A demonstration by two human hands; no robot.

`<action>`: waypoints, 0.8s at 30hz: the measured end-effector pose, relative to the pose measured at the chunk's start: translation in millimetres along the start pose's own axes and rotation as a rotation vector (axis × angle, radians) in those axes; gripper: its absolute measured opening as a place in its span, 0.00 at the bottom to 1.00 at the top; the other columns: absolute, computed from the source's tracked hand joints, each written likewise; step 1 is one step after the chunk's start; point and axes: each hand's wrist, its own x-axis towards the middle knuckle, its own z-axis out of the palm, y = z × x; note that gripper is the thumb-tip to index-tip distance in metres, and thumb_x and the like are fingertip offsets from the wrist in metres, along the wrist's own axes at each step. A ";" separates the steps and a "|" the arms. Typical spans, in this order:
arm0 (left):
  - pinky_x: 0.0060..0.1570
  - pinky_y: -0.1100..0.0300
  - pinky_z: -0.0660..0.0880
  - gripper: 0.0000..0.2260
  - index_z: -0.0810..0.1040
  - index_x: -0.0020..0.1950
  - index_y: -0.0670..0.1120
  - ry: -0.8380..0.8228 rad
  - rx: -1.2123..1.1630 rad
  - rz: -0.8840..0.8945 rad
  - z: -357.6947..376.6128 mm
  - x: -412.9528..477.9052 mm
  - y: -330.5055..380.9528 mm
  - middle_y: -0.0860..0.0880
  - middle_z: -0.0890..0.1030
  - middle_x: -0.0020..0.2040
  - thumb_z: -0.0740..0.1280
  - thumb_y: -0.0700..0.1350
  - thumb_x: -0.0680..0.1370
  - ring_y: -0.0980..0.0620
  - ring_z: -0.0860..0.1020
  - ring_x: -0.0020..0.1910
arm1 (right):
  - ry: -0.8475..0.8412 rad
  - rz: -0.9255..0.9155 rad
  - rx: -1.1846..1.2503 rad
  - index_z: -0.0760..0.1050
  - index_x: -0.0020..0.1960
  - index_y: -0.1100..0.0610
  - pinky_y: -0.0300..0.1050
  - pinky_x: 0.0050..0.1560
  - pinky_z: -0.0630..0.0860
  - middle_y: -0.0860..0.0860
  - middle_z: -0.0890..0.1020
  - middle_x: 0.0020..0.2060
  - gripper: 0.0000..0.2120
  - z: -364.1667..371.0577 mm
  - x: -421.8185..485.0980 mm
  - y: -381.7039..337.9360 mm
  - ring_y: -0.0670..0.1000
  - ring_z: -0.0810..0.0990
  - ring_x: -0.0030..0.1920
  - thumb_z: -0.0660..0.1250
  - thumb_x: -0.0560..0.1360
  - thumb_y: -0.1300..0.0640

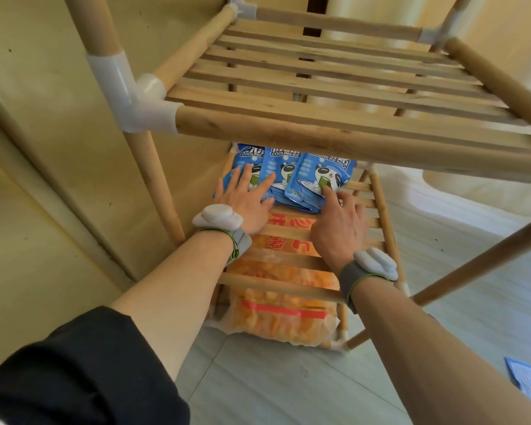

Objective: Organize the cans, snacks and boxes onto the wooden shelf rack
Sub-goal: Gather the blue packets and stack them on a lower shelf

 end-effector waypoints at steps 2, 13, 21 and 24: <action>0.76 0.41 0.41 0.24 0.46 0.80 0.64 -0.030 0.011 -0.013 -1.6 7.4 1.4 0.48 0.41 0.82 0.49 0.58 0.85 0.46 0.39 0.80 | 0.001 -0.046 -0.025 0.60 0.79 0.47 0.52 0.67 0.67 0.49 0.64 0.76 0.31 -1.0 5.1 1.1 0.59 0.64 0.71 0.61 0.78 0.62; 0.77 0.44 0.49 0.33 0.51 0.81 0.54 0.157 -0.034 -0.085 7.8 -16.7 2.1 0.43 0.48 0.81 0.61 0.50 0.78 0.39 0.46 0.79 | -0.082 -0.028 0.016 0.58 0.76 0.39 0.55 0.70 0.62 0.49 0.67 0.76 0.32 -2.8 14.0 -0.5 0.61 0.61 0.74 0.59 0.78 0.62; 0.77 0.46 0.47 0.28 0.51 0.81 0.48 0.156 -0.008 -0.125 9.0 -9.3 13.8 0.35 0.51 0.79 0.56 0.44 0.82 0.37 0.48 0.79 | -0.185 -0.094 -0.023 0.57 0.75 0.35 0.63 0.78 0.47 0.56 0.52 0.81 0.21 7.7 6.2 -3.1 0.66 0.46 0.80 0.52 0.82 0.41; 0.71 0.46 0.61 0.30 0.49 0.81 0.44 0.184 0.128 -0.090 7.3 -7.5 14.0 0.35 0.61 0.75 0.59 0.42 0.81 0.35 0.60 0.74 | -0.180 -0.103 0.005 0.61 0.70 0.37 0.65 0.77 0.47 0.56 0.52 0.81 0.16 7.9 6.8 -4.4 0.66 0.46 0.80 0.53 0.83 0.44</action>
